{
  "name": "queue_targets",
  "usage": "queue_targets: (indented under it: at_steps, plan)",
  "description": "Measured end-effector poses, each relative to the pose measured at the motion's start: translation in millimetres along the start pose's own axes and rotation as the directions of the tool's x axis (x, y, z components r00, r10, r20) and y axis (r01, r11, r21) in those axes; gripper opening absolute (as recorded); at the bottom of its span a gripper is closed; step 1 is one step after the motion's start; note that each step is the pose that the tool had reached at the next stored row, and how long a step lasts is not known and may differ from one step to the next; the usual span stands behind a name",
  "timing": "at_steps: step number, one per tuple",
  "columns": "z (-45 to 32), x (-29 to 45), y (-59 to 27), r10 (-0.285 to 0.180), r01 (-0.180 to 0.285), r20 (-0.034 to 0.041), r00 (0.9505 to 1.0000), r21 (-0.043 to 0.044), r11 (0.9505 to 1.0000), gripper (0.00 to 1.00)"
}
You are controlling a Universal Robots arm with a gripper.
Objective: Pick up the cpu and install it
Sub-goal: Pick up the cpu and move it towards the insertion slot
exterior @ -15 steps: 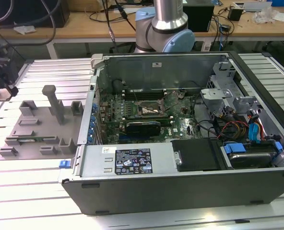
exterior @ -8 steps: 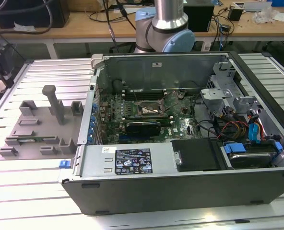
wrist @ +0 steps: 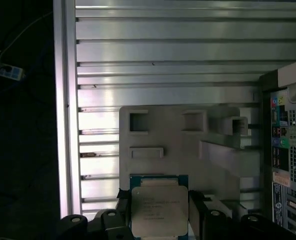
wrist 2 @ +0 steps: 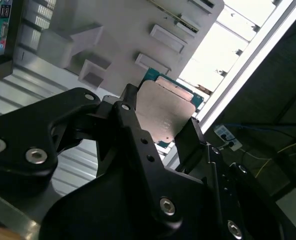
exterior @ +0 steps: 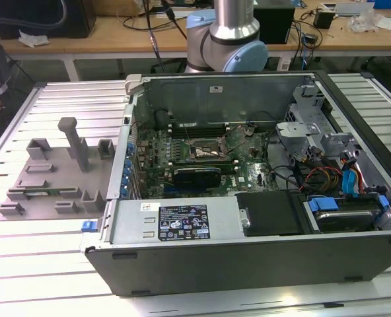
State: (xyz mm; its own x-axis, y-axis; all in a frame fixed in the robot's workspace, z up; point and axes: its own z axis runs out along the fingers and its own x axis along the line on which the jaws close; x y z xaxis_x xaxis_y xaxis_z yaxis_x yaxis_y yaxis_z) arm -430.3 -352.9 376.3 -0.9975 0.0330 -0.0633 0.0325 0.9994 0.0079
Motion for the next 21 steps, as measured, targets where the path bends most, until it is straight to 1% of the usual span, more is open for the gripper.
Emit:
queue_targets:
  at_steps: [2,4,9,12,14,18,19,21]
  plan:
    - [-4.8,-0.3,0.4,0.000,0.000,0.0000,1.0000,0.0000,1.0000,0.55]
    - [-11.6,-0.7,0.9,0.000,0.000,0.0002,1.0000,0.0000,1.0000,0.55]
    - [-30.0,-1.8,2.8,0.000,0.000,0.0000,1.0000,0.0000,1.0000,0.55]
    - [-43.9,-2.7,3.9,0.000,0.000,0.0001,1.0000,0.0001,1.0000,0.55]
    - [-49.8,-3.0,4.4,0.000,0.000,0.0001,1.0000,0.0001,1.0000,0.55]
    - [-50.6,-3.1,4.5,0.000,0.000,0.0001,1.0000,0.0004,1.0000,0.55]
    - [-50.7,-4.6,4.6,0.000,0.000,-0.0001,1.0000,0.0006,1.0000,0.55]
    - [-50.2,-10.9,4.6,0.000,0.000,0.0000,1.0000,0.0005,1.0000,0.55]
